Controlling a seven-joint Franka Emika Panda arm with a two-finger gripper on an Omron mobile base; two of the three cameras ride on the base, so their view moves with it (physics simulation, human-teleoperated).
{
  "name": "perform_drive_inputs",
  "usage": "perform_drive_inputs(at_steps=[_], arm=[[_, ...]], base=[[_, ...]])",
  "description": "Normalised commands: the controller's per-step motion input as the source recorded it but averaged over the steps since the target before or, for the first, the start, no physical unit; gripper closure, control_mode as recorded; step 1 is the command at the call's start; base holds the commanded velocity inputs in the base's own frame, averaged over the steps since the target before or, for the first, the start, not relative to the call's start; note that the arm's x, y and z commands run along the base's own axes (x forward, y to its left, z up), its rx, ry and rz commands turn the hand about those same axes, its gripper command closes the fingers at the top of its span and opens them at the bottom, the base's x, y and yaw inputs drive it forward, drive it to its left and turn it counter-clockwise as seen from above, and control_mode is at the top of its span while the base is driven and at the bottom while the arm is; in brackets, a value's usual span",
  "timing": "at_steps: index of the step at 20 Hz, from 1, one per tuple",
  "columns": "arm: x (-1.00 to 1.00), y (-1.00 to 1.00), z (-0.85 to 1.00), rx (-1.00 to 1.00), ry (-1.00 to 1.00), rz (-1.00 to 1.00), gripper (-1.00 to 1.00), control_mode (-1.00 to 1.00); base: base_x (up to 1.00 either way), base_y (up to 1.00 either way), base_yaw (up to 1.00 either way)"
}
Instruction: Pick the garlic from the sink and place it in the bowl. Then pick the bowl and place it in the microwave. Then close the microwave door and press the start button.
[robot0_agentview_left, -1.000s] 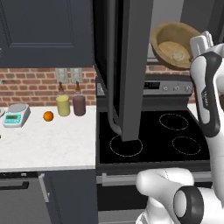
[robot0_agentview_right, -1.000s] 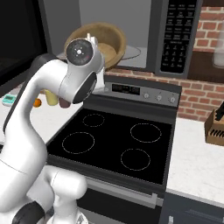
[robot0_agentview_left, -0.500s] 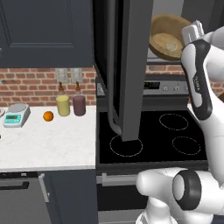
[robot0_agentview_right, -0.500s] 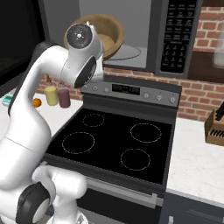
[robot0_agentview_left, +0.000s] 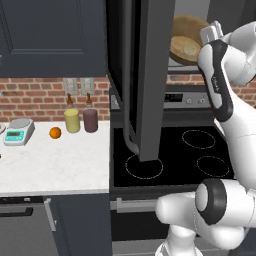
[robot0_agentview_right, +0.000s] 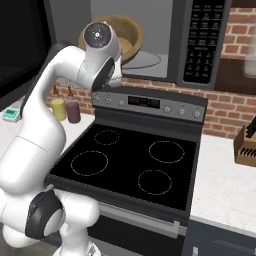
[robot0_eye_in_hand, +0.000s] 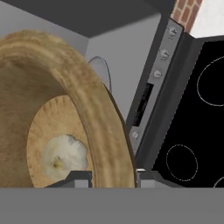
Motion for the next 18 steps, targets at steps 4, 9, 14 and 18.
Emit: perform_drive_inputs(at_steps=[4,9,14,18], arm=[[0.52,0.05,-0.05,0.00,0.05,0.02,1.00,-1.00],[0.40,0.05,-0.09,0.00,0.06,0.03,1.00,-1.00],[0.33,0.05,-0.06,0.00,0.06,0.03,1.00,-1.00],[0.33,0.02,-0.08,0.00,0.03,0.04,1.00,-1.00]], base=[[0.00,0.00,0.00],[0.00,0.00,0.00],[0.00,0.00,0.00],[0.00,0.00,0.00]])
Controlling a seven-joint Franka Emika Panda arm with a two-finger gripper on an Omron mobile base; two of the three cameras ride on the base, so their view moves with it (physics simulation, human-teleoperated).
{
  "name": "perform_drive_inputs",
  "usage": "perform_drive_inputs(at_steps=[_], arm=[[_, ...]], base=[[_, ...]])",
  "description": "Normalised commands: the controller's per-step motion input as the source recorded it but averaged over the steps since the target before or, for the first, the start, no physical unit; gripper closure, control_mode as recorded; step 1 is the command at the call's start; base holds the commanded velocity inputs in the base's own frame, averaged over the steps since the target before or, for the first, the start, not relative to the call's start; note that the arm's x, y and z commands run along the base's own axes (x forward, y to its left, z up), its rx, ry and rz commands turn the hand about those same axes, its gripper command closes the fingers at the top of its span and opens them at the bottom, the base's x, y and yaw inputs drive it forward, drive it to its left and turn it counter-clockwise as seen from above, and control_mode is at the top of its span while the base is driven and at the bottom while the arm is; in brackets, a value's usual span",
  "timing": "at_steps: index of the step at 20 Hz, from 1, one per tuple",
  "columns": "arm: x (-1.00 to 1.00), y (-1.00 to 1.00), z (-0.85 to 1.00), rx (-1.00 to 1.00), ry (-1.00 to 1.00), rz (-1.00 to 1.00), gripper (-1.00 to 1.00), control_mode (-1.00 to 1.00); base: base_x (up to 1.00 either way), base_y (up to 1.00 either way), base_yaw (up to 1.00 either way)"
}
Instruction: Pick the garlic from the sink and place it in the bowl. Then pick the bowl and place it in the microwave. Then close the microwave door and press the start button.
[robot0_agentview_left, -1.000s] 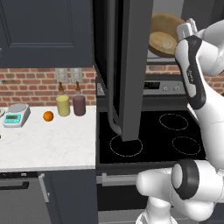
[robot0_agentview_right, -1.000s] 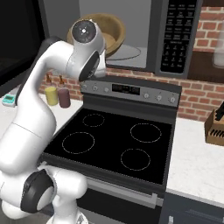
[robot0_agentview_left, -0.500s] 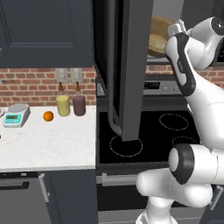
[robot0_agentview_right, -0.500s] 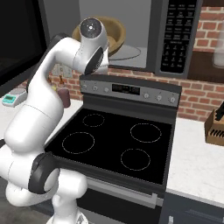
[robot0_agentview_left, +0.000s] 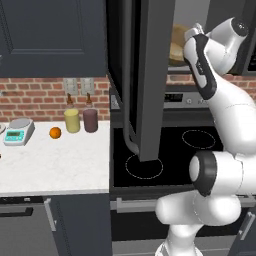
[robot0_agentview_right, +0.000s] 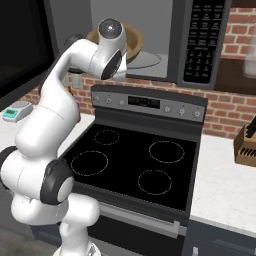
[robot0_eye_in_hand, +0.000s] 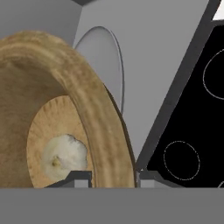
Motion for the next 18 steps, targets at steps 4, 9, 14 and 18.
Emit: perform_drive_inputs(at_steps=[4,9,14,18], arm=[[0.38,0.01,-0.03,0.00,0.00,0.04,1.00,-1.00],[0.40,0.00,0.00,0.00,0.00,0.05,1.00,-1.00],[0.19,0.00,-0.05,0.00,0.00,0.03,-1.00,-1.00],[-0.08,0.00,-0.01,0.01,-0.05,0.00,-1.00,-1.00]], base=[[0.00,0.00,0.00],[0.00,0.00,0.00],[0.00,0.00,0.00],[0.00,0.00,0.00]])
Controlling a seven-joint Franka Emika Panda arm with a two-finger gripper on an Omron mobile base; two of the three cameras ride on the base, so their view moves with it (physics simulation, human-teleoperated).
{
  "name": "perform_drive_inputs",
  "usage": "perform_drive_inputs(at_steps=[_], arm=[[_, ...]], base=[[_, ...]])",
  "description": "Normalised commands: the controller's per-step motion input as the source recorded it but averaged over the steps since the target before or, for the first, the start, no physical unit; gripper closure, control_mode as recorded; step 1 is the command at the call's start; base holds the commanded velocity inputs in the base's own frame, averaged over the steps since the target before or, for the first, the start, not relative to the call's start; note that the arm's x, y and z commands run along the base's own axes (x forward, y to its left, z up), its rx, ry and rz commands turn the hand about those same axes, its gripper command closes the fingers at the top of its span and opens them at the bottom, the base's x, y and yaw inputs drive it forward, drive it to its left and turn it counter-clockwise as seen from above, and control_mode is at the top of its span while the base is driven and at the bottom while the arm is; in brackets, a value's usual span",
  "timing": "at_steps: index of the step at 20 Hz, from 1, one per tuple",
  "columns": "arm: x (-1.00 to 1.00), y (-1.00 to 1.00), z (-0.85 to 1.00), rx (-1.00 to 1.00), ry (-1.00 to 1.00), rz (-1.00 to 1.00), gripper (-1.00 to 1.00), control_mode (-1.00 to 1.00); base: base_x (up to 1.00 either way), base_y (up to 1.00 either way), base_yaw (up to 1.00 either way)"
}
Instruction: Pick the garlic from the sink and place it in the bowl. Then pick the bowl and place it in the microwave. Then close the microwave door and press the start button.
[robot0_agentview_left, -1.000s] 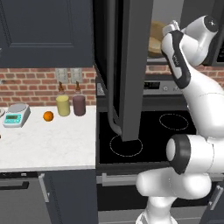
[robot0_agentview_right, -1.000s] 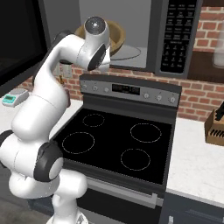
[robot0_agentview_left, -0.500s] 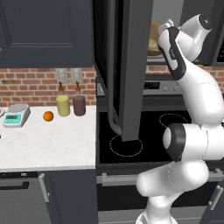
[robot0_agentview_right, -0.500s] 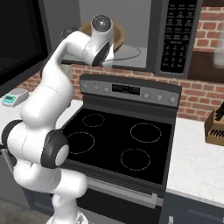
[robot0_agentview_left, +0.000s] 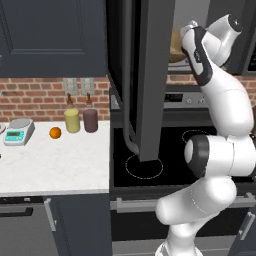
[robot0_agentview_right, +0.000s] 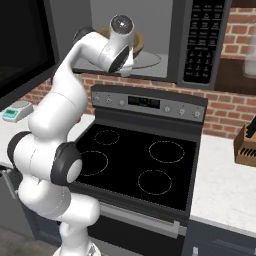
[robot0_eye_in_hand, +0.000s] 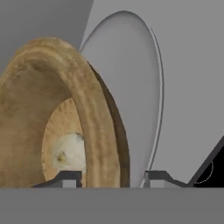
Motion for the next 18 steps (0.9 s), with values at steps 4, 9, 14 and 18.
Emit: perform_drive_inputs(at_steps=[4,9,14,18], arm=[[-0.28,0.00,0.00,0.04,-0.14,0.00,-1.00,-1.00],[-0.52,0.00,0.00,0.04,-0.20,0.00,-1.00,-1.00],[-0.72,0.00,-0.01,0.02,-0.22,0.00,-1.00,-1.00],[-0.81,0.00,-0.20,0.00,-0.12,0.00,-1.00,-1.00]], base=[[0.00,0.00,0.00],[0.00,0.00,0.00],[0.00,0.00,0.00],[0.00,0.00,0.00]])
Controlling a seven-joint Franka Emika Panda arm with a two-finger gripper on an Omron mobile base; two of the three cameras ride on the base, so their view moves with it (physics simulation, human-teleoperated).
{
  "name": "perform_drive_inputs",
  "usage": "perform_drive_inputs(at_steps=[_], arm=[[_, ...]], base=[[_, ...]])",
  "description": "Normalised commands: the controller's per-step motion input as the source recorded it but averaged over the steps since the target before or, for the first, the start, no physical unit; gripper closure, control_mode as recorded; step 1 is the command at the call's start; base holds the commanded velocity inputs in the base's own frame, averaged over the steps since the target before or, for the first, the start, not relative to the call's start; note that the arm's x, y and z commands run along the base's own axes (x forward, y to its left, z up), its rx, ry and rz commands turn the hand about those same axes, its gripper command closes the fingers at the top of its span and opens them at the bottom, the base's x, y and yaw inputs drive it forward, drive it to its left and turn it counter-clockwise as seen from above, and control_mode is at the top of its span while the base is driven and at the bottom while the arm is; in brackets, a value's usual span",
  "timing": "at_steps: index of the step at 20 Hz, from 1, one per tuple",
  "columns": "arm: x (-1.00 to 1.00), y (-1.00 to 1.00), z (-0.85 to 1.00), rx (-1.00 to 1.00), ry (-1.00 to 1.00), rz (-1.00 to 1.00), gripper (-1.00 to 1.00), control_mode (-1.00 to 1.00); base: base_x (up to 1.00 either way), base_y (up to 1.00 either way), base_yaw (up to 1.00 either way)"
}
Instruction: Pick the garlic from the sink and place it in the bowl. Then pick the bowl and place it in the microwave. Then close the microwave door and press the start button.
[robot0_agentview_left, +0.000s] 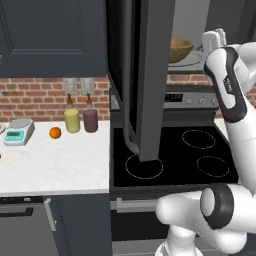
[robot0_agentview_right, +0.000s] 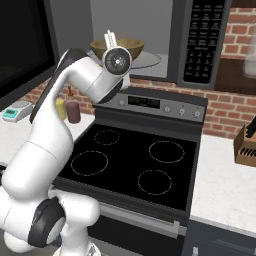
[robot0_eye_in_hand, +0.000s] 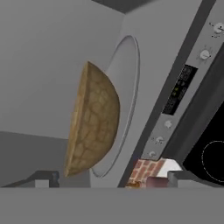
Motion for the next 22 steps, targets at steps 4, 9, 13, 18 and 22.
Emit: perform_drive_inputs(at_steps=[4,9,13,18,22], arm=[[-0.57,-0.01,-0.47,0.00,-0.01,0.00,-1.00,-1.00],[-0.06,0.00,-0.65,-0.17,0.02,0.00,-1.00,-1.00],[0.00,-0.04,-0.36,-0.27,0.00,0.00,-1.00,-1.00],[0.00,-0.01,-0.05,-0.29,0.00,-0.07,-1.00,-1.00],[0.00,-0.18,0.00,-0.29,0.04,-0.18,-1.00,-1.00]], base=[[0.00,0.00,0.00],[0.00,0.00,0.00],[0.00,0.00,0.00],[0.00,0.00,0.00],[0.00,0.00,0.00]])
